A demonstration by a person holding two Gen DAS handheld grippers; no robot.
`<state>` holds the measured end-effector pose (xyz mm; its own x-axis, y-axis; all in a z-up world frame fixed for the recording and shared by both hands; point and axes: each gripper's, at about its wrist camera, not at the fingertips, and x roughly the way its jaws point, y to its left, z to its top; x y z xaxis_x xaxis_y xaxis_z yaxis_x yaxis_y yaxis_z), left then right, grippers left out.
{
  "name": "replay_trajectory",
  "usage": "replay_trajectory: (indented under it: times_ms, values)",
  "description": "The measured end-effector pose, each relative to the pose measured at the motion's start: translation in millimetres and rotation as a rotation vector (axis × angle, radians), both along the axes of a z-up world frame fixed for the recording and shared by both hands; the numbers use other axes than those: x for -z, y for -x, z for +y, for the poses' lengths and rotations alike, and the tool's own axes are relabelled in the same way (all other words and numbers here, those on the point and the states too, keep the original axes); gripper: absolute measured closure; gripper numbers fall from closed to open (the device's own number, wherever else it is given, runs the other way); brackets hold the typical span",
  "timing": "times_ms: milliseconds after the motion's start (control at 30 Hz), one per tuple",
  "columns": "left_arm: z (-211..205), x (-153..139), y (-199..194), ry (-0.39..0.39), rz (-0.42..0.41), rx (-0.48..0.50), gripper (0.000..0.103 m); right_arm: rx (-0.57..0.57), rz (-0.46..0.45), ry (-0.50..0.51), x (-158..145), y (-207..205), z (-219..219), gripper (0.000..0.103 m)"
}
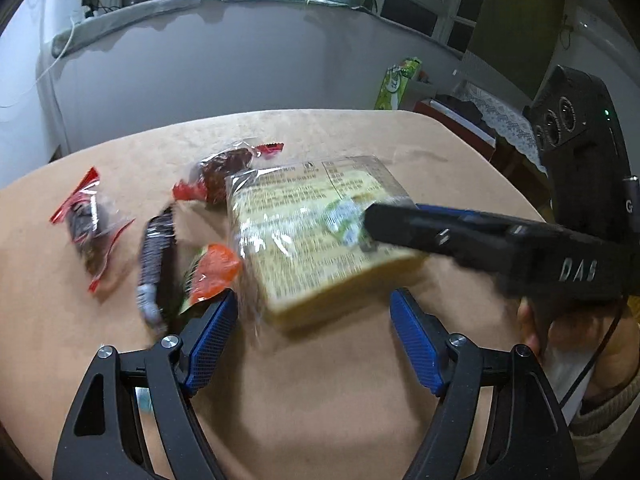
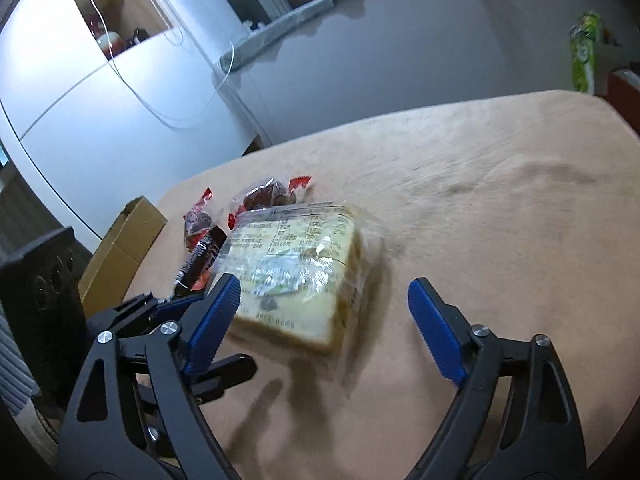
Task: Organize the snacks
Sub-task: 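Grasp the wrapped bread loaf with the right tool while the left tool grips it too, then carry the bread loaf with both tools over the cardboard box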
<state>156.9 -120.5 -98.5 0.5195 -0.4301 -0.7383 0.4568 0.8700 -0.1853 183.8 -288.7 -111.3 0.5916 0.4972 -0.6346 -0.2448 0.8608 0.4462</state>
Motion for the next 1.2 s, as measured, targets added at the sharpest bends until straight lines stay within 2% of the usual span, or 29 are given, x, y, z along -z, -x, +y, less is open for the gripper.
replay_trajectory:
  times_ms: [33, 67, 133, 233, 367, 567, 700, 967, 1200]
  values:
    - [-1.8, 1.2, -3.7, -0.002, 0.010, 0.002, 0.034, -0.010, 0.010, -0.003, 3.0, -3.4, 2.8, 0.025]
    - [-2.8, 2.0, -4.8, -0.005, 0.014, 0.005, 0.036, -0.021, 0.024, -0.006, 6.7, -7.3, 4.8, 0.036]
    - [-4.9, 1.3, -4.9, -0.015, 0.008, 0.003, 0.043, -0.028, 0.021, -0.015, 7.1, -7.9, 4.5, 0.038]
    - [-5.6, -1.4, -0.4, -0.015, -0.005, 0.001, 0.046, -0.020, 0.011, -0.027, 7.0, -5.1, -0.4, 0.042]
    - [-9.1, -9.9, 21.7, -0.032, -0.044, 0.001, 0.046, -0.007, -0.020, -0.028, 0.1, 9.9, -5.6, 0.042]
    - [-31.9, -14.0, 75.3, -0.078, -0.102, 0.022, 0.046, 0.027, -0.069, -0.052, -5.7, 66.8, -23.8, 0.042]
    - [-38.0, -12.6, 93.1, -0.074, -0.093, 0.067, 0.046, 0.051, -0.067, -0.046, -4.5, 99.4, -37.8, 0.042]
    - [-25.1, -36.6, 110.8, -0.064, -0.159, 0.061, 0.046, 0.062, -0.114, -0.029, -28.9, 119.5, -34.3, 0.042]
    - [-0.3, -58.0, 133.8, -0.045, -0.223, 0.018, 0.046, 0.027, -0.173, -0.004, -58.7, 134.8, -3.6, 0.042]
